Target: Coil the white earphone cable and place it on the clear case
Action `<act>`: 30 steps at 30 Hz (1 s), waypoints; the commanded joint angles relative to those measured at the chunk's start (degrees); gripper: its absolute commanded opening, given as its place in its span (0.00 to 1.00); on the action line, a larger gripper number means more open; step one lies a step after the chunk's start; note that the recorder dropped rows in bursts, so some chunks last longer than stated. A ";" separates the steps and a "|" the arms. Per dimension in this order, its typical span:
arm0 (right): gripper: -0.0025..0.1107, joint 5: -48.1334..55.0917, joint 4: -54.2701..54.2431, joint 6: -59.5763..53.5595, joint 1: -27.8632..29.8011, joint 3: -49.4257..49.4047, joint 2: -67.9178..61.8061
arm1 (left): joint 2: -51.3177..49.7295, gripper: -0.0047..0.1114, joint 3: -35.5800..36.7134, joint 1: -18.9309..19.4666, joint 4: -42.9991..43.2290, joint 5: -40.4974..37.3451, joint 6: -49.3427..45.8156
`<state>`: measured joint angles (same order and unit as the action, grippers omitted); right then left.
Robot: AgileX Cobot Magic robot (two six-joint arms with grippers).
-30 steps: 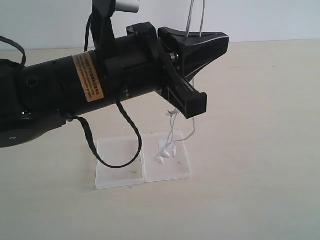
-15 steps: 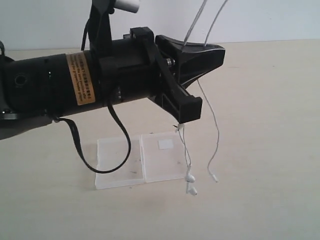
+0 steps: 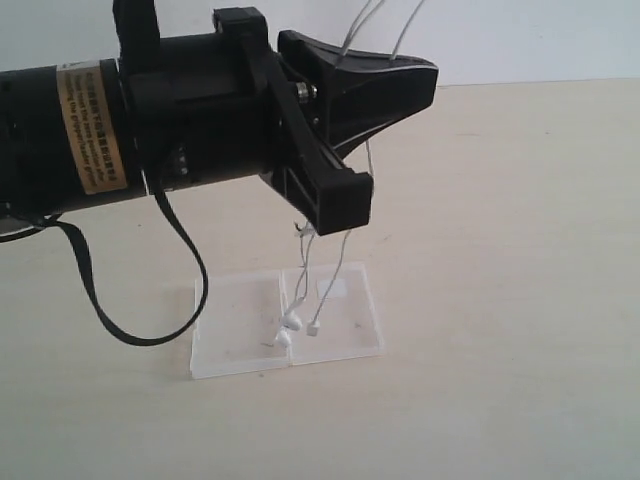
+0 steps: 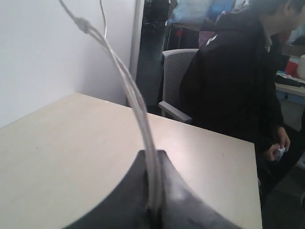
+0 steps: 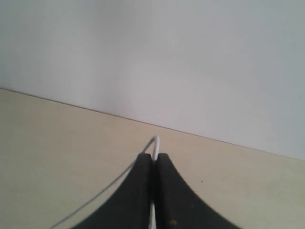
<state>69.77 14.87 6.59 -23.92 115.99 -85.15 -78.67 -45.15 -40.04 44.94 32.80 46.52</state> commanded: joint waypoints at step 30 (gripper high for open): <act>0.02 0.20 -4.98 -2.92 -0.10 -3.79 -15.02 | 2.28 0.04 -0.30 0.07 8.53 -8.62 8.11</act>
<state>69.83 11.70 5.05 -23.92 114.36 -99.95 -76.96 -45.15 -40.04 54.18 25.87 54.37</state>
